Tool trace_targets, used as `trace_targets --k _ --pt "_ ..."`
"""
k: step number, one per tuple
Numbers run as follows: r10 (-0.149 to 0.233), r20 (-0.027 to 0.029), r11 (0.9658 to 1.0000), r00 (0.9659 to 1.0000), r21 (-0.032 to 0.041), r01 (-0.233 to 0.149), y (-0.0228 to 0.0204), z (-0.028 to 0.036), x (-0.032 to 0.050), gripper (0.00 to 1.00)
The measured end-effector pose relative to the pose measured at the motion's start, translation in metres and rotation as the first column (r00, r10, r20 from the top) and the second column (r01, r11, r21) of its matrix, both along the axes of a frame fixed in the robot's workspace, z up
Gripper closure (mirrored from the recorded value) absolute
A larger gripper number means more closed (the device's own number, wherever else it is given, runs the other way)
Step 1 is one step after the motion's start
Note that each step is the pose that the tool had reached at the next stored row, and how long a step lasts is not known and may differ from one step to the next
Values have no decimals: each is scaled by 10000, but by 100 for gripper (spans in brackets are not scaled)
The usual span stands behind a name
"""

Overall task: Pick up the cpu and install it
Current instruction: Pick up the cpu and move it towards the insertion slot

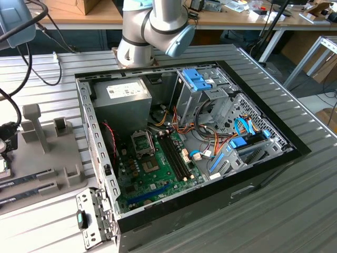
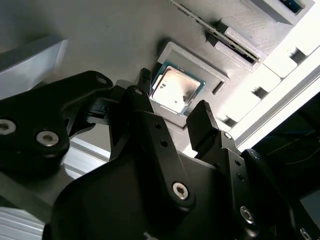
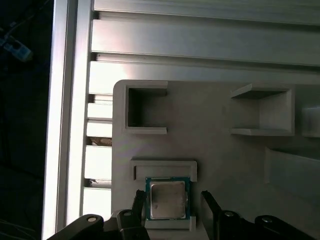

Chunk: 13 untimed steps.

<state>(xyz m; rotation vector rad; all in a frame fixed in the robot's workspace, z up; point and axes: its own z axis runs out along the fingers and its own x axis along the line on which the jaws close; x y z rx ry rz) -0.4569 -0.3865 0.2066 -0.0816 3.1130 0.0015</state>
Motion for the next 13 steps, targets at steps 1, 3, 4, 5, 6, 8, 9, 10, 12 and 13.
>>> trace_targets --k 1,3,4,5,6,8,9,10,12,13 --pt "28 0 10000 10000 0 -28 -4 -6 -1 44" --pt "125 -1 9999 9999 0 -125 -15 -24 -9 44" --pt "158 0 9999 9999 0 -158 -18 -30 -13 44" --pt "199 1 9998 9998 0 -199 -20 -41 -15 44" --pt "221 0 9998 9998 0 -221 -21 -47 -17 44" --pt "270 -2 9996 9996 -1 -270 -22 -63 -18 44" --pt "329 -3 9995 9995 -1 -329 -22 -75 -22 44" --pt "384 0 9993 9993 0 -384 -21 -83 -32 44" --pt "448 1 9990 9990 1 -448 -22 -94 -38 44" --pt "472 -1 9989 9989 0 -472 -22 -98 -38 44"
